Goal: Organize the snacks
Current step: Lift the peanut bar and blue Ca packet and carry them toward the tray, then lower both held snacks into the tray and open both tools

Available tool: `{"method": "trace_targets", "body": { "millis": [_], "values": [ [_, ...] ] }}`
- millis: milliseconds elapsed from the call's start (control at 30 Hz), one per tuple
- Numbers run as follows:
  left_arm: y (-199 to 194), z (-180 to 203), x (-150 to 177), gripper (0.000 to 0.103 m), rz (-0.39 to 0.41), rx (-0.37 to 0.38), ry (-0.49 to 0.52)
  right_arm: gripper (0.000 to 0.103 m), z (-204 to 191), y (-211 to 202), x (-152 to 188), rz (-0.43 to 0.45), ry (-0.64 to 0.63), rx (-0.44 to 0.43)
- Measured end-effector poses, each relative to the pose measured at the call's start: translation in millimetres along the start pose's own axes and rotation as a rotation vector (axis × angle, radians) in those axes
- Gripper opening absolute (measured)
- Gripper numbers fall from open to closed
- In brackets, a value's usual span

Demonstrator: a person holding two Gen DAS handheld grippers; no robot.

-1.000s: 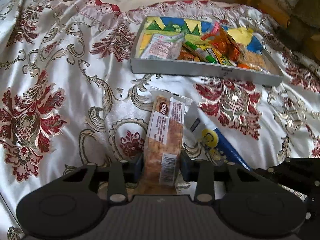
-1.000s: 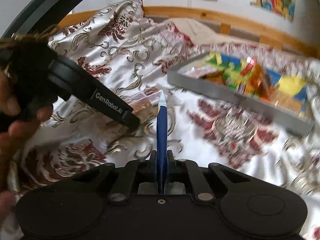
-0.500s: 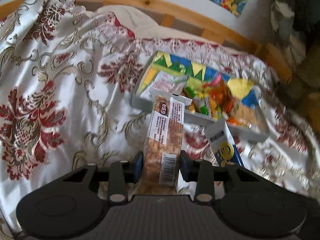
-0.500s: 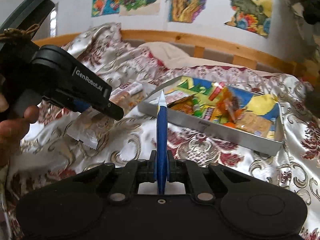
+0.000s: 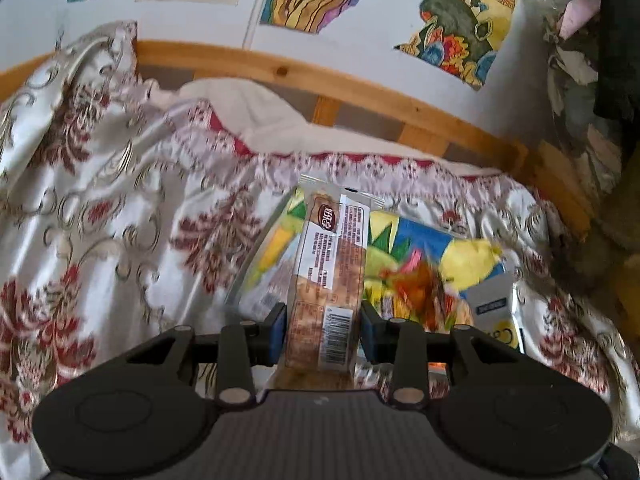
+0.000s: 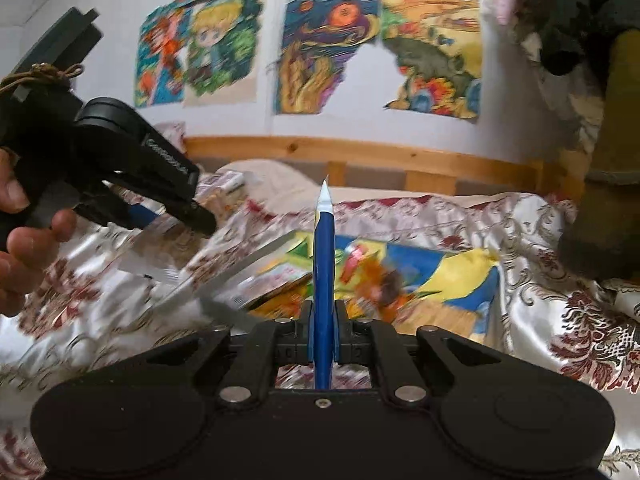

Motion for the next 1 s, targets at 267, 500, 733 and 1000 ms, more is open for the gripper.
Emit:
{"method": "trace_targets", "body": {
  "millis": [267, 500, 733, 1000],
  "values": [
    [20.4, 36.9, -24.5, 0.04, 0.077, -0.013, 0.033, 0.008, 48.4, 26.4, -17.5, 0.112, 0.02, 0.076],
    [56.6, 64.9, -32.3, 0.04, 0.098, -0.002, 0.039, 0.008, 74.3, 59.9, -21.4, 0.144, 0.055, 0.116],
    [91.9, 91.3, -21.5, 0.04, 0.077, 0.023, 0.052, 0.008, 93.5, 86.7, -14.0, 0.073, 0.071, 0.187],
    [118.1, 96.9, 1.6, 0.041, 0.014, -0.019, 0.007, 0.008, 116.2, 98.2, 6.3, 0.0, 0.177, 0.192]
  ]
}}
Point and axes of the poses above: each gripper's, at about its wrist camera, not at the fingertips, and y roughly the way its jaws point, z to its right, x to its underside, the point moved 2 cm from there along y, roughly the way its jaws point, and after that the axes turned 5 degrees about -x, right-handed, at the moved point
